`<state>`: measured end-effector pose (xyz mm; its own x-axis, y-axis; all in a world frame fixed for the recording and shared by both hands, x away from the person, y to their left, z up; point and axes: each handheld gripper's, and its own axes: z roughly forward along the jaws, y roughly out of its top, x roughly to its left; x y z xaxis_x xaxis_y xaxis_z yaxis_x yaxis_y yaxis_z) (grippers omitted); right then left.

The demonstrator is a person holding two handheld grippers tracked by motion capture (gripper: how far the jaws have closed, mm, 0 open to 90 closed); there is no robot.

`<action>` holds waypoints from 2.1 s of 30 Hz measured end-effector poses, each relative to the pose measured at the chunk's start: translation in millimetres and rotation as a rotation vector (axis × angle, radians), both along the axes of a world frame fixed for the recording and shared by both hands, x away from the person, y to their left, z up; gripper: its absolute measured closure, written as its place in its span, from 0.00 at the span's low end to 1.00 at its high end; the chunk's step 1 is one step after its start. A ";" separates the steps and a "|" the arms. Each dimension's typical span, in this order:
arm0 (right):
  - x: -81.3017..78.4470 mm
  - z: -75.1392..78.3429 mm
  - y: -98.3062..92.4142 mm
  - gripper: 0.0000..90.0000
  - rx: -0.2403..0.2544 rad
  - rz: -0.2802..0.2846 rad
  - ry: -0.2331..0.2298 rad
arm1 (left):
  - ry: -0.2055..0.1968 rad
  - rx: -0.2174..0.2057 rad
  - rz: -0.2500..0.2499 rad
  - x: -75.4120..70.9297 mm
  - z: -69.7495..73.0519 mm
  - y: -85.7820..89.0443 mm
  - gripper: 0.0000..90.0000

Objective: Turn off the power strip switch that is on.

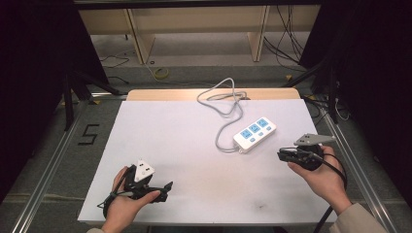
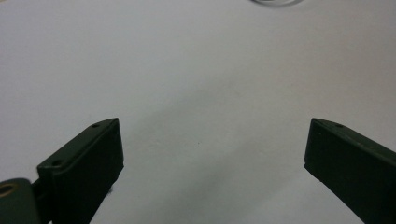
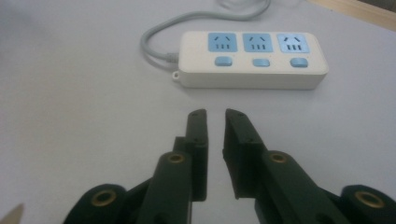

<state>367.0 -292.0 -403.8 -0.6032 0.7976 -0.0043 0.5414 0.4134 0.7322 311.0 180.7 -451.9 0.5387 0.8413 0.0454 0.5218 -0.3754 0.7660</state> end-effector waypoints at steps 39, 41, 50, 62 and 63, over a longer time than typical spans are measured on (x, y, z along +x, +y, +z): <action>73.2 16.8 23.1 1.00 -0.117 -0.026 0.142 | 0.001 -0.004 0.010 0.5 -1.0 0.5 0.06; 75.0 15.9 24.2 1.00 -0.117 -0.025 0.147 | 0.001 -0.005 0.011 0.5 -1.0 0.2 0.06; 87.1 16.0 28.6 1.00 -0.136 -0.025 0.166 | 0.003 -0.005 0.011 0.5 -1.1 0.2 0.06; 99.9 18.2 34.6 1.00 -0.156 -0.034 0.179 | 0.000 -0.003 0.009 0.7 -1.1 0.5 0.06; 100.8 18.1 35.0 1.00 -0.158 -0.033 0.178 | 0.000 -0.002 0.009 0.7 -1.1 0.6 0.06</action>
<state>467.7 -257.0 -385.7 -0.5796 0.8145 -0.0261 0.6710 0.4951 0.5519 311.7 181.2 -453.0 0.5310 0.8463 0.0433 0.5255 -0.3689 0.7666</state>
